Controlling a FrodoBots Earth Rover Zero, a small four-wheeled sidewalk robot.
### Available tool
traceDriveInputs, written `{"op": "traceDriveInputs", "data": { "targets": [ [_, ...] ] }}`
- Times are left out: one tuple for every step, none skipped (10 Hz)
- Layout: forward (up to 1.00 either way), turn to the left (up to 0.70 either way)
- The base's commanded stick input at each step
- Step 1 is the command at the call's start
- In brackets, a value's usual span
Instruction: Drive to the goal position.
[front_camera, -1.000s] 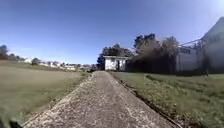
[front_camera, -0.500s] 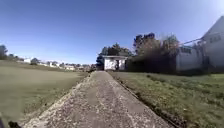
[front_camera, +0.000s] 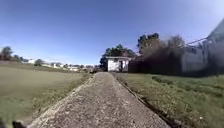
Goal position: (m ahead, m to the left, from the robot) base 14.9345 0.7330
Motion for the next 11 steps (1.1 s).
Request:
{"op": "traceDriveInputs", "data": {
  "targets": [
    [0.50,0.00],
    [0.50,0.00],
    [0.50,0.00],
    [0.50,0.00],
    [0.50,0.00],
    [0.50,0.00],
    [0.50,0.00],
    [0.50,0.00],
    [0.50,0.00],
    [0.50,0.00],
    [0.50,0.00]
  ]
}}
